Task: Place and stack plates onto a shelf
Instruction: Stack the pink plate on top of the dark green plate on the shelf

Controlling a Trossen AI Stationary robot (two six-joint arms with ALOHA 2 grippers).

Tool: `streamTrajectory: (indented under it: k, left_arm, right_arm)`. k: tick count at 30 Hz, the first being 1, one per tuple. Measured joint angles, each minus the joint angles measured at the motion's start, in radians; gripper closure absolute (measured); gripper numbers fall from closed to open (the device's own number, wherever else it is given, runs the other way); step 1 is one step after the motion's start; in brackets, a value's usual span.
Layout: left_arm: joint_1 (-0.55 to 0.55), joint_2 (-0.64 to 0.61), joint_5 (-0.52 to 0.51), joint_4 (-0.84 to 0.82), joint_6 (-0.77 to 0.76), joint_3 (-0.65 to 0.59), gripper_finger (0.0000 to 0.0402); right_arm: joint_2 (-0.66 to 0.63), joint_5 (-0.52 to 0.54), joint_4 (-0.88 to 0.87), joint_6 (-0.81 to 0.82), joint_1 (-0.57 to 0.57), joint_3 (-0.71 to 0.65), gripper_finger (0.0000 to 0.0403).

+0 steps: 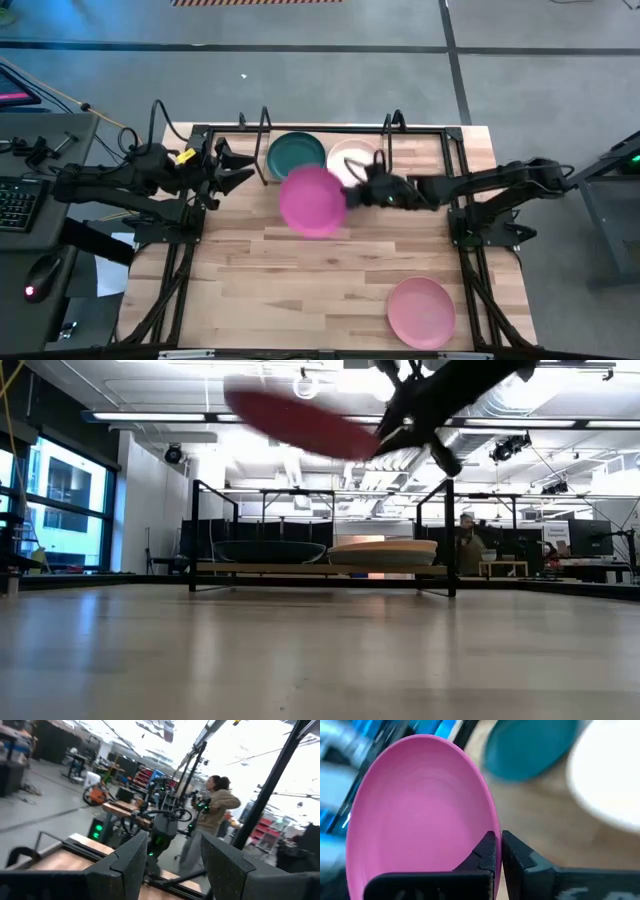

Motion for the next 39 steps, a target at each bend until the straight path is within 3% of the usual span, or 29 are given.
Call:
streamTrajectory:
  k: [5, 10, 17, 25, 39]
  left_arm:
    - [0.0, -0.001, -0.026, 0.036, 0.078, 0.0, 0.0227]
    - [0.0, -0.001, -0.068, 0.061, 0.122, 0.0, 0.0227]
    - [0.0, -0.001, -0.082, 0.08, 0.124, 0.0, 0.0227]
    - [0.0, 0.0, -0.091, 0.081, 0.124, 0.0, 0.0227]
    - [0.0, 0.001, -0.091, 0.08, 0.123, 0.0, 0.0227]
  right_arm:
    - [0.094, 0.087, 0.143, 0.075, -0.108, 0.004, 0.0403]
    - [0.224, 0.142, 0.171, 0.101, -0.141, 0.127, 0.0403]
    - [0.378, 0.245, -0.044, 0.143, -0.159, 0.315, 0.0403]
    - [0.429, 0.224, -0.106, 0.203, -0.224, 0.336, 0.0403]
    - [0.517, 0.149, 0.057, 0.284, -0.239, 0.335, 0.0402]
